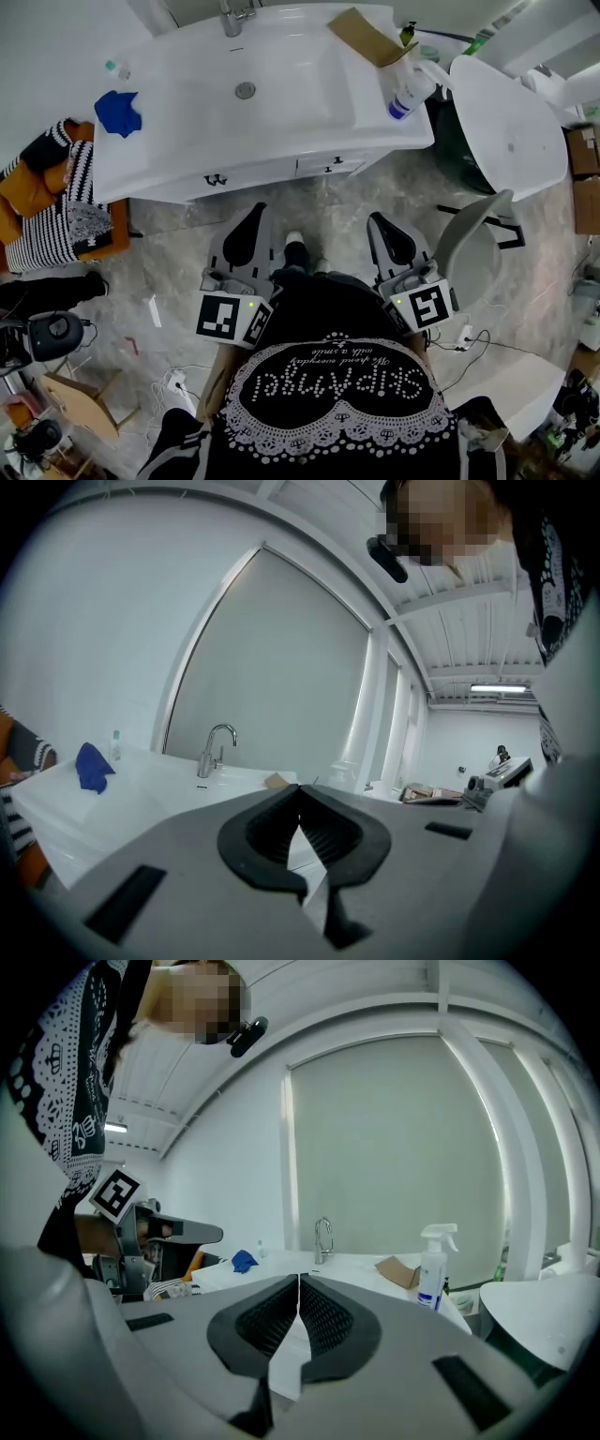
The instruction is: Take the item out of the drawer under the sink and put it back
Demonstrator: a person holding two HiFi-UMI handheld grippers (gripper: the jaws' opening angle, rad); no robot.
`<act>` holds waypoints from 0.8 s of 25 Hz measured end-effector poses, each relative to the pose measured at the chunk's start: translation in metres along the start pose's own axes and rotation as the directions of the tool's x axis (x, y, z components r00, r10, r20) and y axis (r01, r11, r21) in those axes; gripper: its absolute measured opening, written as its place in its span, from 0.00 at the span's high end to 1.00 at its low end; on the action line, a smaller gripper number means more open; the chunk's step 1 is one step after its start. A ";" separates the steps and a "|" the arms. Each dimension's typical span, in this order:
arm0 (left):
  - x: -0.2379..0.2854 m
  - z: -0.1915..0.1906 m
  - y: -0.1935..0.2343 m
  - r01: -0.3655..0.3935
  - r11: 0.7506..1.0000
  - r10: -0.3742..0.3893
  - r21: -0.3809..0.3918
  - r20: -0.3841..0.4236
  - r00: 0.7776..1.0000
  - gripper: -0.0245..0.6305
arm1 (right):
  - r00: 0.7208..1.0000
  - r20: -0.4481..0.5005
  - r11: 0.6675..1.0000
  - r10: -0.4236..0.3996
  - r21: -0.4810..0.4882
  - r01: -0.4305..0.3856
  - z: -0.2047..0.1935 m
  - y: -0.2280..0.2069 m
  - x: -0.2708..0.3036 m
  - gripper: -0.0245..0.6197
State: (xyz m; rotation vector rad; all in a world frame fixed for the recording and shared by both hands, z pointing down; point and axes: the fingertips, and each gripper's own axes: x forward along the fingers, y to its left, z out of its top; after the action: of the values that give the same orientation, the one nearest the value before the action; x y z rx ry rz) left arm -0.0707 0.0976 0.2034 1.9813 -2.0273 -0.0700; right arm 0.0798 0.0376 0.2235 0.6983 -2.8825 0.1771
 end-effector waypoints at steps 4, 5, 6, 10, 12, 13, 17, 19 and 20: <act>0.007 0.002 0.007 0.013 1.000 -0.013 0.005 0.002 1.000 0.96 | 1.000 0.003 1.000 -0.026 0.015 0.026 0.001 -0.005 0.010 0.93; 0.008 0.002 0.009 0.016 1.000 -0.016 0.007 0.000 1.000 0.96 | 0.999 0.004 0.999 -0.032 0.016 0.032 0.001 -0.006 0.012 0.93; 0.009 0.002 0.012 0.017 1.000 -0.017 0.008 -0.004 1.000 0.96 | 0.999 0.004 0.999 -0.036 0.018 0.036 0.000 -0.006 0.015 0.93; 0.010 -0.003 0.021 0.016 1.000 -0.016 0.005 -0.026 1.000 0.96 | 0.999 0.000 0.999 -0.041 0.025 0.041 -0.005 -0.004 0.023 0.93; 0.012 -0.006 0.023 0.019 1.000 -0.019 0.000 -0.040 0.999 0.96 | 0.999 -0.001 0.999 -0.041 0.027 0.041 -0.008 -0.004 0.026 0.93; 0.012 -0.008 0.023 0.022 1.000 -0.022 -0.004 -0.046 0.999 0.96 | 0.999 -0.012 0.999 -0.041 0.028 0.041 -0.011 -0.004 0.026 0.93; 0.013 -0.017 0.015 0.037 0.999 -0.038 -0.014 -0.073 0.997 0.96 | 0.996 -0.070 0.997 -0.063 0.046 0.066 -0.025 -0.006 0.022 0.93; 0.014 -0.022 0.011 0.046 0.999 -0.046 -0.008 -0.083 0.995 0.96 | 0.995 -0.074 0.997 -0.059 0.051 0.063 -0.030 -0.007 0.022 0.93; 0.017 -0.025 0.010 0.048 0.999 -0.048 -0.006 -0.087 0.995 0.96 | 0.996 -0.073 0.997 -0.056 0.053 0.060 -0.031 -0.008 0.023 0.93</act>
State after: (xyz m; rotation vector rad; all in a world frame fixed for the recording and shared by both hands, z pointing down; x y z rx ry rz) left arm -0.0743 0.0860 0.2328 1.9953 -1.9245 0.0018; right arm 0.0676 0.0255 0.2592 0.7688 -2.7952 0.2697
